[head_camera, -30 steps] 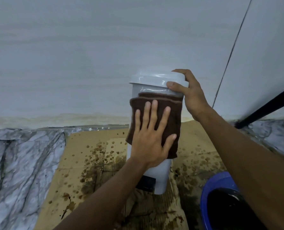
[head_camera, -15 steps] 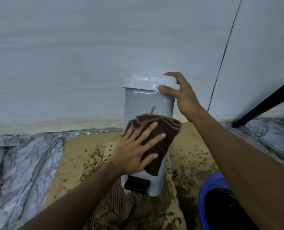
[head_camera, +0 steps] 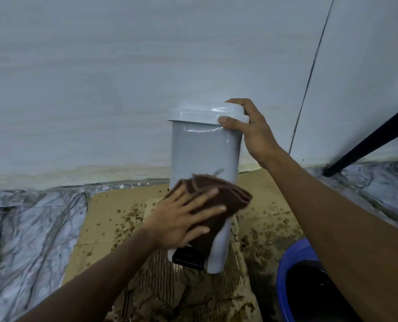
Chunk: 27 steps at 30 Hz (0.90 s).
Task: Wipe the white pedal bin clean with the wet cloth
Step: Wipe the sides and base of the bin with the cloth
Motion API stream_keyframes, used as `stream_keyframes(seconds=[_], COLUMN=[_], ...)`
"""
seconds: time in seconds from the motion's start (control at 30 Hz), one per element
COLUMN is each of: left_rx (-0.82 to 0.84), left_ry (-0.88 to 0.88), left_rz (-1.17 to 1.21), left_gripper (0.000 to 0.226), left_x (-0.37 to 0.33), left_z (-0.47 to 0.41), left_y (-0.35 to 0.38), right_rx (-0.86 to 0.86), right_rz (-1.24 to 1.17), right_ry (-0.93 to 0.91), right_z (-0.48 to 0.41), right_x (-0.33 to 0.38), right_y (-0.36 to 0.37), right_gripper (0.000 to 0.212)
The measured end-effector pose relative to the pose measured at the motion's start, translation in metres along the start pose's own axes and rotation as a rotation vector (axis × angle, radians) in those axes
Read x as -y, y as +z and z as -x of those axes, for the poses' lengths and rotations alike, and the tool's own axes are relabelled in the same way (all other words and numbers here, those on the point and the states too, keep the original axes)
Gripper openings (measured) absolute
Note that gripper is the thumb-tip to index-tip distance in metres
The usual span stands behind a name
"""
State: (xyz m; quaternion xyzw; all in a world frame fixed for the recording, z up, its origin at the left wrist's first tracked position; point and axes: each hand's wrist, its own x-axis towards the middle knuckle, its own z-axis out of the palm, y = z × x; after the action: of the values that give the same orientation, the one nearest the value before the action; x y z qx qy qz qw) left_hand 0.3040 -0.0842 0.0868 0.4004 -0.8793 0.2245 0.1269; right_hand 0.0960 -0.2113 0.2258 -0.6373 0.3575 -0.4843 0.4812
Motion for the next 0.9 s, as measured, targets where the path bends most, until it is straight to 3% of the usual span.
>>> stream_keyframes(seconds=[0.23,0.4,0.53,0.63,0.8,0.9], left_rx=[-0.318,-0.445,-0.513,-0.52,-0.556,-0.594], left_ry=[-0.712,-0.873,-1.2,-1.334,-1.646,-1.665], left_rz=[0.237,0.3,0.623,0.759,1.213,1.151], left_gripper=[0.063,0.064,0.07,0.082,0.073,0.074], left_x=[-0.017,-0.032,-0.038,-0.047,-0.056,-0.056], left_z=[-0.06,-0.079,-0.077,-0.059,-0.037,-0.047], left_y=[-0.013,-0.012,-0.017,-0.012,-0.006,-0.019], right_rx=[-0.01,-0.002,0.0,0.017,0.035,0.059], right_rz=[0.001,0.017,0.001,-0.01,-0.041,-0.048], right_ry=[-0.025,-0.061,-0.078,-0.076,-0.082,-0.095], right_z=[0.001,0.004,0.01,0.016,0.027,0.035], right_x=[-0.002,-0.007,-0.008,-0.007,-0.003,-0.001], right_y=[0.002,-0.009,-0.011,-0.011,-0.004,0.0], right_gripper=[0.037,0.033,0.033,0.039,0.047,0.053])
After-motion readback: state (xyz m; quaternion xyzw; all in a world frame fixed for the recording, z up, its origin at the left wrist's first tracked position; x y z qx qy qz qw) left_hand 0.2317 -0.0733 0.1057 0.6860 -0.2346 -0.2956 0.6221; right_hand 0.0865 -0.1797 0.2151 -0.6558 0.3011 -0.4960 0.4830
